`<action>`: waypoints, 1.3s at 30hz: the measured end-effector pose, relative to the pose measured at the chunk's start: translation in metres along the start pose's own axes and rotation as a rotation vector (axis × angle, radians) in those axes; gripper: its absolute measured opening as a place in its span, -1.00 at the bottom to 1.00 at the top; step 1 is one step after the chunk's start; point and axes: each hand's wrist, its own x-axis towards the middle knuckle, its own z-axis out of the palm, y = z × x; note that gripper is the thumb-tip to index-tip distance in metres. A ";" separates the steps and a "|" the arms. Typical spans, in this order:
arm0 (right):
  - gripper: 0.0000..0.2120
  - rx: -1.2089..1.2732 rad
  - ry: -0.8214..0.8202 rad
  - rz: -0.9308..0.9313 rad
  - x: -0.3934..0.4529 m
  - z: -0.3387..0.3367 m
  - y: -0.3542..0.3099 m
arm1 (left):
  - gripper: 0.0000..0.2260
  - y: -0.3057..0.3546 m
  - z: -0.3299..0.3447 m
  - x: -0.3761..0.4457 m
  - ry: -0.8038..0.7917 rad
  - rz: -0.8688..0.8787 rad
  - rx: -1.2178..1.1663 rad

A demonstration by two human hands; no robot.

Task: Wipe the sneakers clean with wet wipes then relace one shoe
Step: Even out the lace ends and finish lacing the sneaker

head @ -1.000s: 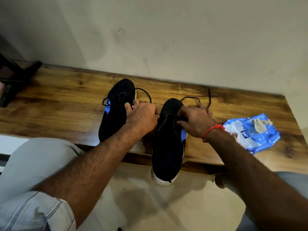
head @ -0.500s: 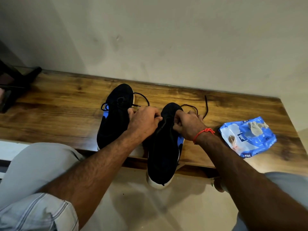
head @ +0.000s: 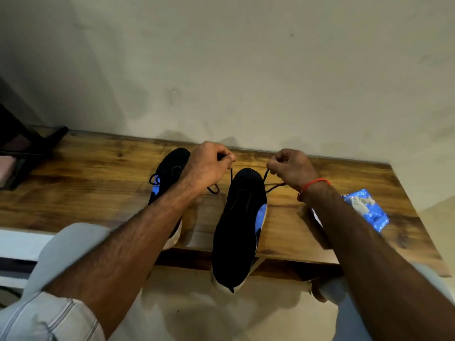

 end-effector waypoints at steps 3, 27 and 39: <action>-0.90 0.036 0.026 -0.019 0.001 -0.021 -0.018 | -0.87 0.020 -0.022 0.004 -0.004 -0.004 0.004; -0.86 0.757 0.168 0.096 0.041 -0.094 -0.143 | -0.84 0.150 -0.132 0.066 0.202 -0.022 -0.453; -0.94 0.831 0.047 0.097 0.045 -0.090 -0.163 | -0.87 0.167 -0.129 0.072 0.091 -0.046 -0.572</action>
